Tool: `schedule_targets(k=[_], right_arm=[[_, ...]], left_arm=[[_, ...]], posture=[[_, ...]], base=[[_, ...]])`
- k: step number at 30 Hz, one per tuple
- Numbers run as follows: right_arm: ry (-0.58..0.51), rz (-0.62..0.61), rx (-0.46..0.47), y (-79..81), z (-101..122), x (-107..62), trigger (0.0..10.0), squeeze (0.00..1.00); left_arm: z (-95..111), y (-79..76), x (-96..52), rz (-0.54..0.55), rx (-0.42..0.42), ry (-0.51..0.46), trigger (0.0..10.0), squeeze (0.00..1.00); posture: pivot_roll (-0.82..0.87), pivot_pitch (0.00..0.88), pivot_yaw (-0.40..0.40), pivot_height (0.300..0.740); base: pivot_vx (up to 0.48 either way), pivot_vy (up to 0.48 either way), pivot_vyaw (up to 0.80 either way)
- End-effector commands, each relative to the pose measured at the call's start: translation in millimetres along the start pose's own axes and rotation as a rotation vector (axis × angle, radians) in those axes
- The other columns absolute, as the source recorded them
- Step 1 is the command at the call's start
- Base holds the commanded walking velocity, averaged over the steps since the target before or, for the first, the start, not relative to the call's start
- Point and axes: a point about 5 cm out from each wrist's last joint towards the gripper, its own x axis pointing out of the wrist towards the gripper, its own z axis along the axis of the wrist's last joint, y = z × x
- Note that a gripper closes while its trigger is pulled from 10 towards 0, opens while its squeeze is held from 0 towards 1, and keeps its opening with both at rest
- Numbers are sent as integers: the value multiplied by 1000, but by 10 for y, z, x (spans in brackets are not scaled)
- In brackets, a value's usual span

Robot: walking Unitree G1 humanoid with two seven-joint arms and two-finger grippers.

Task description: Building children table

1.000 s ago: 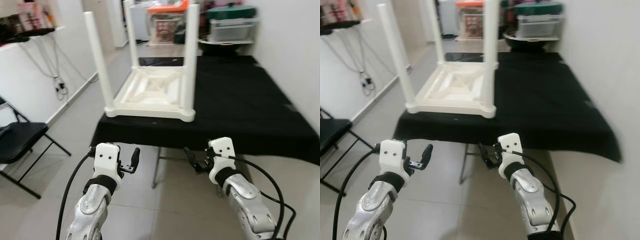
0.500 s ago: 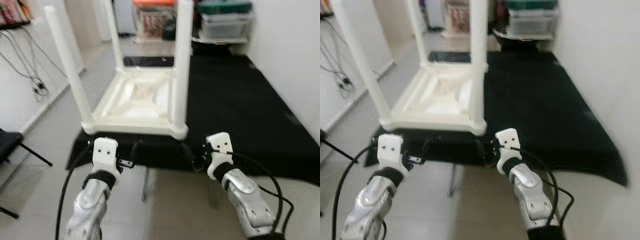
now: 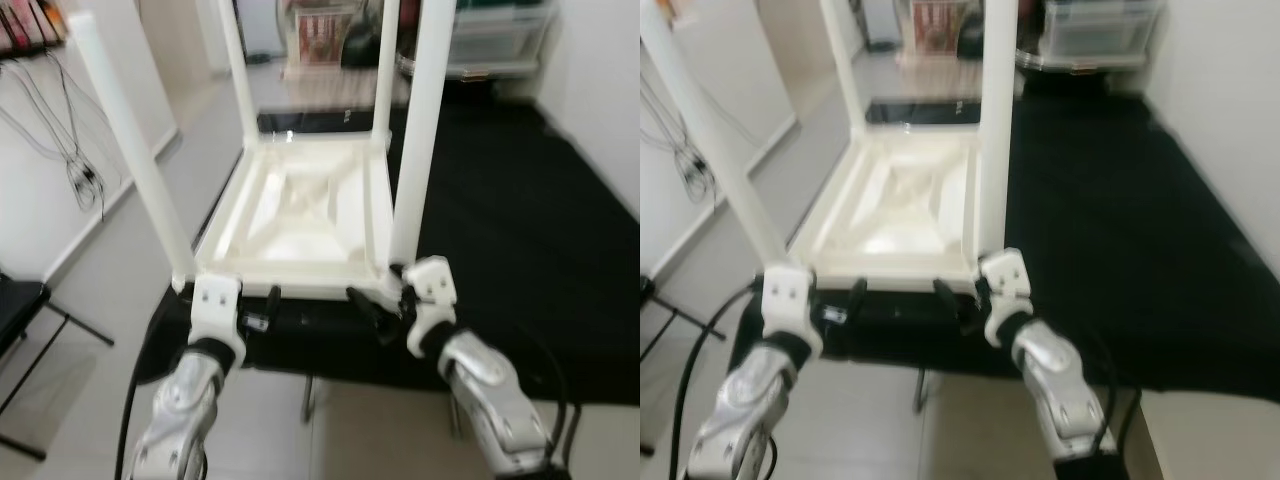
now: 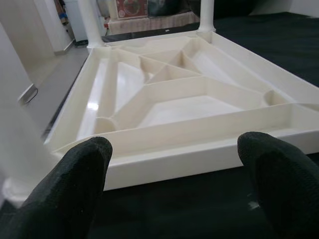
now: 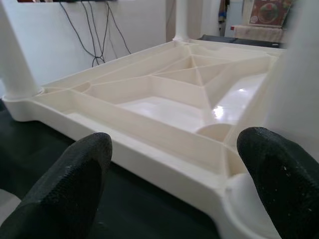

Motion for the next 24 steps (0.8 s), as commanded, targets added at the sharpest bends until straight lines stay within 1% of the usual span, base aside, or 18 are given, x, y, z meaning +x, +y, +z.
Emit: schedule_targets(k=[1,2,3,7,10,11,12,13,14,15,16,17,18,19,20,21,22,24], right_arm=[[-9,51,34,84,3,5,10000,0],[-4,164,57,117,27,-77,10000,0],[-2,202,62,127,36,-110,10000,0],[4,268,96,101,68,-196,10000,0],[2,265,102,64,89,-213,10000,0],[-7,240,99,15,118,-209,10000,0],[-21,149,73,-81,160,-157,10000,0],[-21,149,73,-81,160,-157,10000,0],[-32,85,56,-146,190,-121,10000,0],[-40,-18,28,-244,221,-74,10000,0],[-51,-75,34,-299,250,-50,10000,0],[-51,-75,34,-299,250,-50,10000,0],[-52,-119,47,-328,259,-32,10000,0],[-39,-143,76,-322,235,-11,10000,0],[-39,-143,76,-322,235,-11,10000,0],[4,-132,91,-216,135,5,10000,0],[4,-132,91,-216,135,5,10000,0],[40,-141,100,-118,15,-2,10000,0]], left_arm=[[-75,102,-40,29,28,38,10000,0],[-75,103,-41,23,29,38,10000,0],[-75,103,-42,22,29,39,10000,0],[-77,99,-43,15,32,41,10000,0],[-79,98,-43,13,33,42,10000,0],[-79,96,-43,12,30,38,10000,0],[-78,85,-41,4,46,38,10000,0],[-78,85,-41,4,46,38,10000,0],[-77,77,-40,-2,58,38,10000,0],[-76,64,-37,-14,67,36,10000,0],[-77,52,-35,-27,65,35,10000,0],[-77,52,-35,-27,65,35,10000,0],[-75,39,-32,-44,63,31,10000,0],[-71,20,-29,-64,61,26,10000,0],[-71,20,-29,-64,61,26,10000,0],[-64,-25,-27,-105,67,20,10000,0],[-64,-25,-27,-105,67,20,10000,0],[-64,-69,-28,-144,68,18,10000,0]], posture=[[-37,36,10,740],[-38,35,14,740],[-38,35,14,740],[-40,32,16,740],[-41,30,17,740],[-41,29,18,740],[-40,28,17,740],[-40,28,17,740],[-40,28,17,740],[-41,26,15,740],[-42,25,14,740],[-42,25,14,740],[-40,23,12,740],[-42,23,9,740],[-42,23,9,740],[-40,22,6,740],[-40,22,6,740],[-40,24,-3,740]], base=[[0,480,0],[0,480,0],[0,480,0],[0,480,0],[0,480,0],[0,480,0],[0,0,0],[0,0,0],[0,0,0],[0,0,0],[0,0,0],[0,0,0],[0,0,0],[0,0,-800],[0,0,-800],[0,0,-800],[0,0,-800],[0,0,-800]])
